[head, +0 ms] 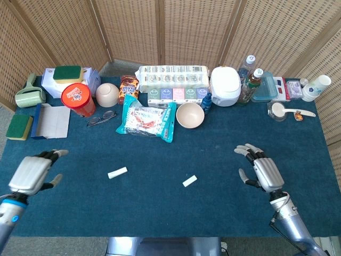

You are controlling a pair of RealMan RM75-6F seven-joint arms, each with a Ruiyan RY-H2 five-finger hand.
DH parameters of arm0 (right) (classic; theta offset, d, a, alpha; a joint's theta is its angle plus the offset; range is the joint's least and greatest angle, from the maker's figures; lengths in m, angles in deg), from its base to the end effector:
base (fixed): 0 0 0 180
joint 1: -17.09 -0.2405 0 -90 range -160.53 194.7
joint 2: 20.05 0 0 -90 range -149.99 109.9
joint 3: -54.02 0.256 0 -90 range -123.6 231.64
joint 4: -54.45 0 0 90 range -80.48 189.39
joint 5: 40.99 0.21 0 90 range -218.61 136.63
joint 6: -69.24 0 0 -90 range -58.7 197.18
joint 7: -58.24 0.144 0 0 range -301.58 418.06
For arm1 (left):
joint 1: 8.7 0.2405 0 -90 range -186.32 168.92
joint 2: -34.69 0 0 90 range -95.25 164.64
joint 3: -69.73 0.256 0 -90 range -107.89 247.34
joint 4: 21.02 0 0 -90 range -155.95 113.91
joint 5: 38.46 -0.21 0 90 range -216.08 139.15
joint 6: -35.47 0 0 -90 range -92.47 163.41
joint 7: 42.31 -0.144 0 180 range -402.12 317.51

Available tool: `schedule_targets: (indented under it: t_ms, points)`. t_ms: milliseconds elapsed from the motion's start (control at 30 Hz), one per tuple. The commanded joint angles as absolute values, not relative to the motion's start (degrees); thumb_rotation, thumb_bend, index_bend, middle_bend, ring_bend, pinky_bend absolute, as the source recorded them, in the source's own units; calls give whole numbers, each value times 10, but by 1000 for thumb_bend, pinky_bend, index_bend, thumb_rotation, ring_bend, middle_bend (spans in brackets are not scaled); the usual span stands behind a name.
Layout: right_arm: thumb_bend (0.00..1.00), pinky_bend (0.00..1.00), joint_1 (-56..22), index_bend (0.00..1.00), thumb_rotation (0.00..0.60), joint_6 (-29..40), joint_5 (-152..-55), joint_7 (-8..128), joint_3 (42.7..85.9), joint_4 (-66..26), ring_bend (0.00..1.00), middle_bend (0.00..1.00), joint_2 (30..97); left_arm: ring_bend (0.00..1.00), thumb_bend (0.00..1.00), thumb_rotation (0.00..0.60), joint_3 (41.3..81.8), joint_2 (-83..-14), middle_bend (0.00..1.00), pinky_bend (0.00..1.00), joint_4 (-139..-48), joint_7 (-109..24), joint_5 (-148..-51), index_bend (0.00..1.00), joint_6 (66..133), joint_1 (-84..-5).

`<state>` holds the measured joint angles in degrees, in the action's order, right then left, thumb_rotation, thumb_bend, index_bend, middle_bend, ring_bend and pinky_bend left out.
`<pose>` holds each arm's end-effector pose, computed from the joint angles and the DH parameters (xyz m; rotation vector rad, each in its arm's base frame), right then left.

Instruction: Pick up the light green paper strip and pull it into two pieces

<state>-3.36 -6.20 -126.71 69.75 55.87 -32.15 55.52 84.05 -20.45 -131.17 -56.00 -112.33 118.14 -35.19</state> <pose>-0.2598 -0.2536 0.0776 1.5653 -1.1200 1.1832 -0.2539 0.2120 0.1540 -1.6423 -0.9020 -0.7097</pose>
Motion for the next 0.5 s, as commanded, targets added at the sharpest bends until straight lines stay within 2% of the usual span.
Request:
schedule_targets:
  t_ms: [33,233,500]
  points:
    - [496,146,-6,226,600,-97,-1244,626,567,-326,106,211,547,318,303,600,849,-222,298,506,-1261,-529,-1142,215,1241,-283]
    - [496,141,29,242,600,-136,-1223,557,571,-344,102,211,532,318,303,600,836,-263,298,504,-1194,-480,-1175,227,1345,-186]
    - [496,141,66,253,600,-172,-1228,529,562,-375,100,211,512,318,303,600,813,-291,298,500,-1155,-486,-1217,228,1388,-136]
